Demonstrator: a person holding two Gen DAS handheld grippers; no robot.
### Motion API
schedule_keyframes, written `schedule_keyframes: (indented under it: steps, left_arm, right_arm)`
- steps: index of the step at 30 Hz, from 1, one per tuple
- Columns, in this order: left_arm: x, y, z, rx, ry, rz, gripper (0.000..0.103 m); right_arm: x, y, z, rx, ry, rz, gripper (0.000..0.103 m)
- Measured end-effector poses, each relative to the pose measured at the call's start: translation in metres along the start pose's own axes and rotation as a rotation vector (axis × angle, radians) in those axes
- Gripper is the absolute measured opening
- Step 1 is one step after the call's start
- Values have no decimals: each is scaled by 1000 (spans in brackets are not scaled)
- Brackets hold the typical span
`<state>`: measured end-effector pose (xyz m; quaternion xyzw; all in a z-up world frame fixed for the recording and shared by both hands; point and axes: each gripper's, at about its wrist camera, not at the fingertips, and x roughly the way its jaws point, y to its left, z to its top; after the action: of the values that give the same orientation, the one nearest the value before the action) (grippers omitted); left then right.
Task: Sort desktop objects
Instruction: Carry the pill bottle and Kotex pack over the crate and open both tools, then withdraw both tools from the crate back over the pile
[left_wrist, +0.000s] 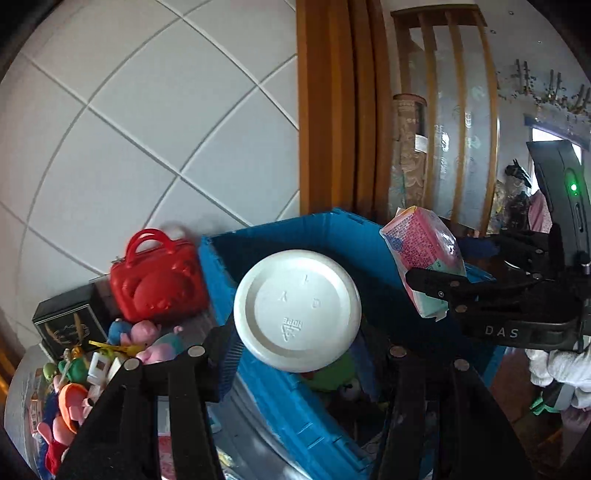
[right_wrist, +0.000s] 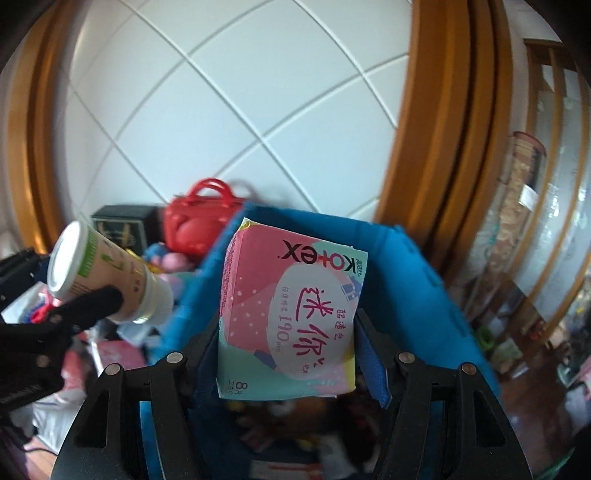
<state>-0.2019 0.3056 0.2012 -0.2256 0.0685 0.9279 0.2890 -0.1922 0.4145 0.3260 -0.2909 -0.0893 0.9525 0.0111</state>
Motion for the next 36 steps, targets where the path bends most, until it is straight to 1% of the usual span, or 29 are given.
schedule_keyframes:
  steps: [2,5,7,10,12,16,18,21,23,24,25,27,28,29,30,31,32,33,35,36]
  left_arm:
    - [22,-18,11,15,51,-39,52]
    - [58,-44,19,46,145,-69,52]
    - [81,-60,18,64,221,-85,52]
    - [105,-78,8,80,321,-112,52]
    - [117,-87,1,89,367,-113,52]
    - [133,-102,-4,101,420,-95,52]
    - [143,-104,-2,108,440,-70,52]
    - [153,-102,2,106,452,-33,52]
    - [159,-97,3,79,467,-24,52]
    - [162,-96,4,66,473,-25,52]
    - [164,-95,5,71,470,-10,52]
    - [168,-94,8,85,451,48,53]
    - [171,-91,11,81,447,60,54]
    - [171,-89,13,70,446,65,57]
    - [172,-86,14,63,446,70,59]
    - [173,-84,15,62,442,74,64]
    - [174,-83,16,61,436,77,66]
    - [173,-81,17,59,434,80,66]
    - [176,-77,17,50,439,75,66]
    - [176,-76,17,45,440,72,66]
  right_arm:
    - [12,-25,-2,-10,44,-13,65]
    - [33,-53,-13,-44,124,-44,65]
    - [51,-69,-21,-78,173,-56,65]
    - [71,-91,-43,-108,239,-40,65]
    - [81,-102,-54,-126,264,-42,65]
    - [104,-123,-72,-156,295,-8,65]
    - [111,-129,-75,-167,302,-7,65]
    - [116,-138,-69,-162,296,3,65]
    - [119,-138,-65,-161,302,25,65]
    - [119,-136,-64,-164,305,18,65]
    - [120,-134,-63,-166,303,15,65]
    - [120,-130,-61,-184,275,-21,65]
    - [120,-129,-59,-195,259,-41,66]
    - [120,-126,-58,-206,246,-58,67]
    - [122,-126,-58,-206,259,-66,68]
    - [123,-127,-58,-199,263,-64,69]
    - [120,-129,-58,-185,251,-68,72]
    - [119,-131,-57,-173,242,-78,81]
    - [120,-135,-55,-163,236,-87,92]
    - [120,-135,-55,-164,231,-89,93]
